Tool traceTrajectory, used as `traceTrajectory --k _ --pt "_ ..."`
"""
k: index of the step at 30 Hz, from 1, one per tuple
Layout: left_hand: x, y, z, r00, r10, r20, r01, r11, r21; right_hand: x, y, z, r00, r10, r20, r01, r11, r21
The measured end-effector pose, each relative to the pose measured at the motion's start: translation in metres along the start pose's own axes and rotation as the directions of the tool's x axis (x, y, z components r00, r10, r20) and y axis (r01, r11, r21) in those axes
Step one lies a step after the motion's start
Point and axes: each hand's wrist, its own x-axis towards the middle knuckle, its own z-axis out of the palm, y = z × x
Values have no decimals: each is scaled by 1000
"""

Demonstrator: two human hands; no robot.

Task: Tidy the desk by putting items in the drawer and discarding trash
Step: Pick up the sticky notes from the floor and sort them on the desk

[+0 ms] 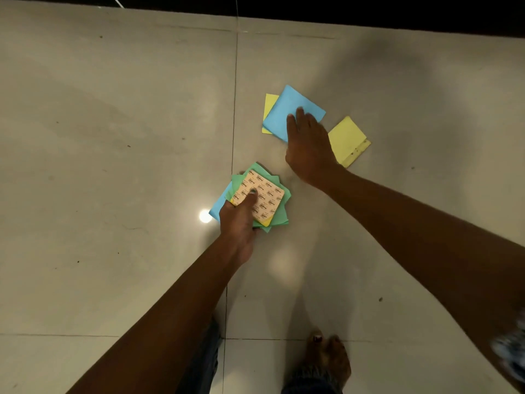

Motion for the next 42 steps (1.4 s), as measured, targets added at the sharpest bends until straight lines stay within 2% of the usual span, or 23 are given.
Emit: traceTrajectory --k 4,6,8,9,11,14,16,18,21,23,24,26,28,29,31,35,37,38,40,42 --pt "0 7 -3 1000 -22 -7 22 1000 6 2 -9 0 997 7 73 1 994 -113" --pt "-2 10 -3 1000 -26 -10 26 1000 -2 0 -9 -6 1000 -26 15 29 979 -200" --pt "-1 10 -3 1000 -27 -10 27 999 -23 -4 -7 -21 998 -7 -59 -11 955 -296" --pt "-2 10 -3 1000 -27 -10 27 999 -24 -6 -6 -27 999 11 -45 -22 970 -242" --pt "-1 6 -1 1000 -23 -6 23 1000 -18 -16 -7 -31 1000 10 -23 -11 1000 -23" --pt "0 3 1 999 4 36 -2 998 -59 -51 -20 -23 966 -157 -206 192 967 165" --pt "2 5 3 992 -20 125 33 994 -100 -80 -29 -14 913 -326 -246 368 918 146" --pt "2 7 4 982 -40 186 58 994 -91 -102 -32 -6 855 -448 -262 479 875 66" --pt "4 -2 2 994 62 88 -59 998 -32 -108 -23 -6 839 -481 -254 528 832 169" --pt "3 -7 2 993 102 63 -100 994 -32 -97 -12 -12 874 -373 -310 452 859 242" --pt "3 -7 3 993 96 68 -94 995 -34 -88 -5 -15 909 -251 -332 349 895 279" --pt "3 -5 5 994 72 80 -69 997 -44 -67 17 -21 946 84 -313 12 956 293" --pt "2 -3 7 993 46 105 -40 997 -62 -47 43 -20 903 390 -178 -339 903 263" --pt "1 -2 7 993 34 112 -27 997 -67 -39 54 -20 868 492 -72 -455 845 282" --pt "1 -3 7 992 13 128 -5 998 -70 -28 68 -19 809 579 103 -576 747 333" --pt "-1 -3 5 988 -10 151 26 994 -104 -27 84 -17 703 674 227 -702 608 371" --pt "-3 -2 4 985 -24 169 43 993 -114 -33 86 -14 709 665 236 -700 621 353" --pt "-3 -2 4 984 -27 177 49 991 -122 -36 83 -13 734 643 220 -670 629 395" --pt "-4 0 3 981 -38 191 64 990 -130 -44 71 -14 791 598 132 -537 575 617" --pt "-5 1 3 980 -42 195 71 988 -141 -56 51 -25 819 567 93 -356 374 857"
